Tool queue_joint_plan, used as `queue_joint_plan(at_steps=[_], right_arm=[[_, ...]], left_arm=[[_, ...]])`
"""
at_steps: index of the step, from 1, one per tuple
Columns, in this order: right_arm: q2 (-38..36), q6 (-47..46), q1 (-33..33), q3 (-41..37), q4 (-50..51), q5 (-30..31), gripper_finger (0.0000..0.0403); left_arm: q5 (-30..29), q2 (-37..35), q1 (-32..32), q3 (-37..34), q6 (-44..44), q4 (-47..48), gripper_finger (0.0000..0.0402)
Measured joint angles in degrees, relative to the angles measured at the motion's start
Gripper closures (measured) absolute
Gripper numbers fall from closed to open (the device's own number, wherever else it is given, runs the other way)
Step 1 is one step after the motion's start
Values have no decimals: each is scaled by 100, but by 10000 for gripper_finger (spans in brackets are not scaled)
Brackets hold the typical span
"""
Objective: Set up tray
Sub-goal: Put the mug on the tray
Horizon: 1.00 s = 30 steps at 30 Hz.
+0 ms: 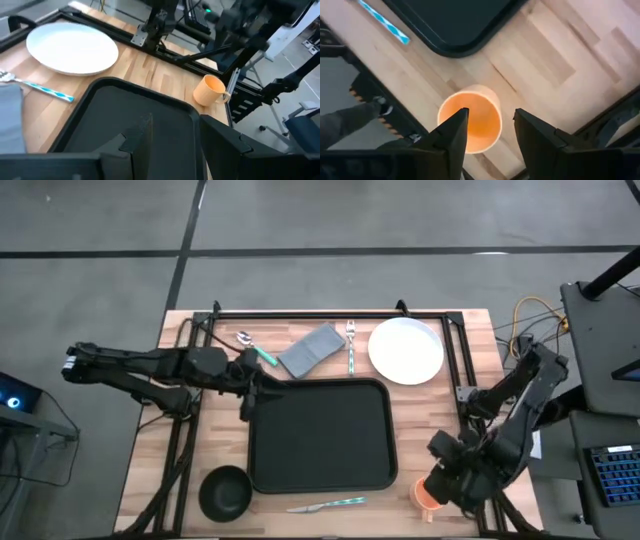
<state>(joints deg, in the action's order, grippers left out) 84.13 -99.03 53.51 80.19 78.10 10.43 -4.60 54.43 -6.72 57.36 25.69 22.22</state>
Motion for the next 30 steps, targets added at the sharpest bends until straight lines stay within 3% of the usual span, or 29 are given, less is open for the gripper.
queue_joint_plan(at_steps=[6, 15, 30], right_arm=[[289, -740, 380, 21, -67, 236, 243], [656, -1678, 858, -88, -243, 464, 252], [1411, -2826, 1297, -112, -517, 56, 272]], left_arm=[[-1, -369, 0, 0, -8, -13, 260], [0, -303, 0, 0, -107, -7, 260], [63, -70, -2, -2, -114, -69, 260]])
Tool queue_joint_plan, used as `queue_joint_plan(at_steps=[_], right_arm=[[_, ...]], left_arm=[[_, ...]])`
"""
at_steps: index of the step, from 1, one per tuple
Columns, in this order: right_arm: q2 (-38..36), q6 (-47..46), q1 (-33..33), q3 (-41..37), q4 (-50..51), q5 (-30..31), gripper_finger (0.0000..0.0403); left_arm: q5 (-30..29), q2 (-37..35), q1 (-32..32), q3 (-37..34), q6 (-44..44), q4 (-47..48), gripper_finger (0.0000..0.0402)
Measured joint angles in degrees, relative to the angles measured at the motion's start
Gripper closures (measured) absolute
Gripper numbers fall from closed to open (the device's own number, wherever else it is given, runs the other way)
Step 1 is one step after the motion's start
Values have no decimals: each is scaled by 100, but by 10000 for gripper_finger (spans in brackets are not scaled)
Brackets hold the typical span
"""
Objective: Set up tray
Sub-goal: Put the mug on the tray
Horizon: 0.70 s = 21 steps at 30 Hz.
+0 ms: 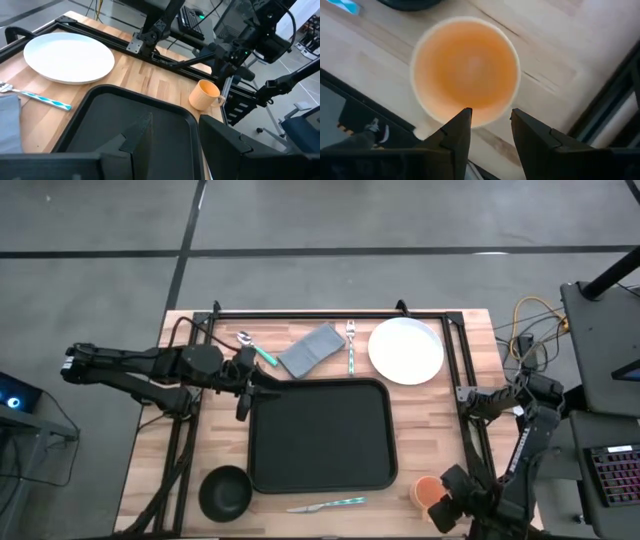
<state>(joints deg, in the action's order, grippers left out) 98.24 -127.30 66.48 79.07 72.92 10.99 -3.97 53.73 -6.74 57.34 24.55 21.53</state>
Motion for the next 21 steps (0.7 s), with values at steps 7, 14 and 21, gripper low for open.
queue_joint_plan(at_steps=[7, 14, 21], right_arm=[[-3, -86, -45, -11, 269, -209, 274], [-13, -132, -289, -19, 417, -333, 280], [-11, -159, -310, -191, 468, -372, 280]], left_arm=[[0, -2, 0, 0, -2, 6, 260], [63, -2, 0, 0, -2, 8, 260], [92, -2, 0, 0, -2, 10, 260]])
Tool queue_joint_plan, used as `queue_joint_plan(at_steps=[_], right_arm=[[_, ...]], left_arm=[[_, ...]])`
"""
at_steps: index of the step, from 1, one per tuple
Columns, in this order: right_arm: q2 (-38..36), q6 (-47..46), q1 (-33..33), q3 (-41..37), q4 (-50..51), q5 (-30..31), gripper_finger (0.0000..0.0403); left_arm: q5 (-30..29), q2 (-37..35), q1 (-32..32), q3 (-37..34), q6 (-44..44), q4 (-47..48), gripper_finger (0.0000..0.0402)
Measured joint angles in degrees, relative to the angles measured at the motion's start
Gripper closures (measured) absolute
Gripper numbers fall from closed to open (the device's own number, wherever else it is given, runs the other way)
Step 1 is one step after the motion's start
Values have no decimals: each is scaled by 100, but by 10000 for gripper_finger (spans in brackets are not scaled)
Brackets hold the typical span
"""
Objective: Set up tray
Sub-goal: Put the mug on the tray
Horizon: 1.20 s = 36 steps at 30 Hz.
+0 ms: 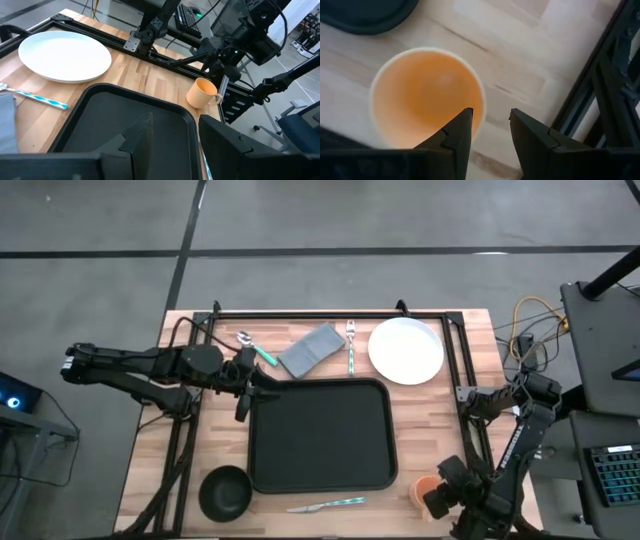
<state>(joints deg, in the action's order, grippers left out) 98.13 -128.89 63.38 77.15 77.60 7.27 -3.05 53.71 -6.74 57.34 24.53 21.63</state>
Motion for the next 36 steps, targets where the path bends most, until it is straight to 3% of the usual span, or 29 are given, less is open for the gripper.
queue_joint_plan(at_steps=[20, 24, 30, 36], right_arm=[[0, -36, -3, -733, -1263, 168, 288], [-8, 19, -3, -775, -1358, 149, 312], [-31, 154, -20, -729, -1372, 157, 385], [-438, 364, -240, -559, -1124, 110, 393]], left_arm=[[-7, 0, 7, 0, 151, 2, 260], [-9, 0, 7, 0, 151, 0, 260], [-25, 0, 9, 0, 151, 1, 260], [16, 61, 2, 0, 152, -105, 260]])
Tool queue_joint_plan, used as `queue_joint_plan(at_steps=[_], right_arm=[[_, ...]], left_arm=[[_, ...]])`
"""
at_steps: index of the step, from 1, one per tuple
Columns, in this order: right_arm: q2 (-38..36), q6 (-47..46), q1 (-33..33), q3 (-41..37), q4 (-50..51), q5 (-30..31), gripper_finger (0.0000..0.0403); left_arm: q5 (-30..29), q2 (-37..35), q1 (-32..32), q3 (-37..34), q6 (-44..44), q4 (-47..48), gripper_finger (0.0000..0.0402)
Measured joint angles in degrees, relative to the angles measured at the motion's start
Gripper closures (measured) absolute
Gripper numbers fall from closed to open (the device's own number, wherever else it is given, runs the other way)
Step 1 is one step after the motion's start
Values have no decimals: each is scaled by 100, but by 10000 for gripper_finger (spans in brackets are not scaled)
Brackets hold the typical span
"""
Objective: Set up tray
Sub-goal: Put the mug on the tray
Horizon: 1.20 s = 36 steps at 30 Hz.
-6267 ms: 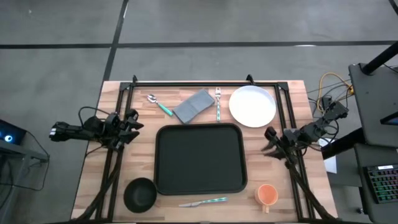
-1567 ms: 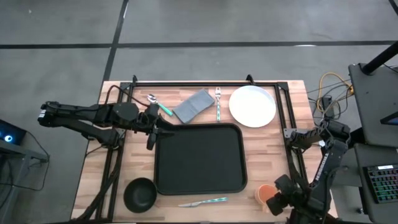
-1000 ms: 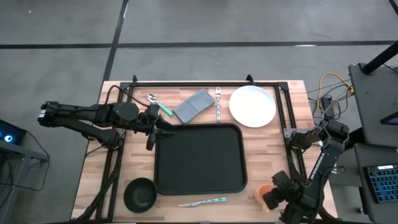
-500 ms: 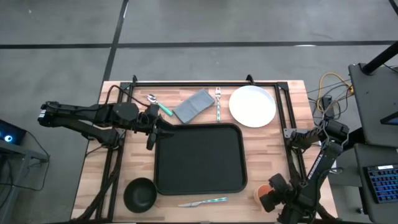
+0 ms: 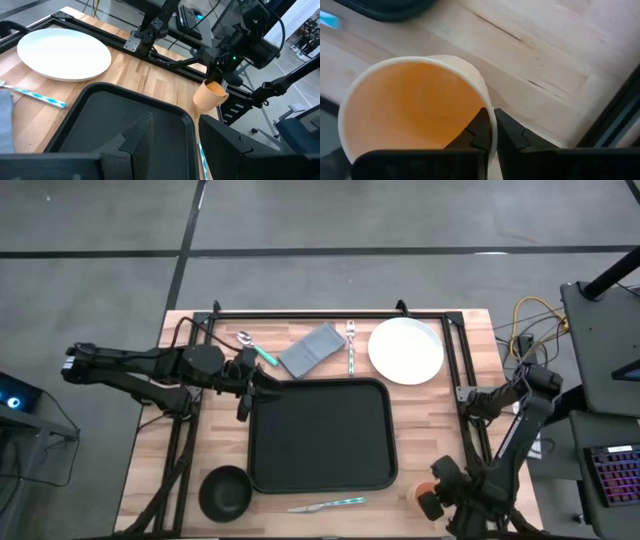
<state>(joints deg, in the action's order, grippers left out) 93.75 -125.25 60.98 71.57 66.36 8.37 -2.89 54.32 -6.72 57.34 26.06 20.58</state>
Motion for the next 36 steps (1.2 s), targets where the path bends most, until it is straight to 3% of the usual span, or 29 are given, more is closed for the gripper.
queue_joint_plan(at_steps=[5, 10, 17, 22, 29, 33, 36], right_arm=[[-560, 797, -597, 436, 1202, 3, 394], [-872, 2825, -1973, 827, 1798, 618, 394], [-788, 6528, -4481, 1166, 284, 1145, 394], [-604, 8118, -5647, 1586, -889, 1203, 394], [535, 9246, -6333, 2751, -1035, 888, 395], [1253, 9564, -6406, 3622, -984, 675, 395], [1707, 9930, -6397, 4348, -789, 702, 395]], left_arm=[[82, 159, 0, 0, 3, -122, 260], [-32, 428, 4, 0, 3, -389, 260], [-243, 796, 7, 1, -155, -1027, 260], [-645, 872, 4, 13, -235, -966, 260], [-2399, 871, 7, 360, -226, -811, 260], [-2782, 1003, 12, 716, -312, -238, 260], [-2787, 1183, 35, 1093, -300, 804, 260]])
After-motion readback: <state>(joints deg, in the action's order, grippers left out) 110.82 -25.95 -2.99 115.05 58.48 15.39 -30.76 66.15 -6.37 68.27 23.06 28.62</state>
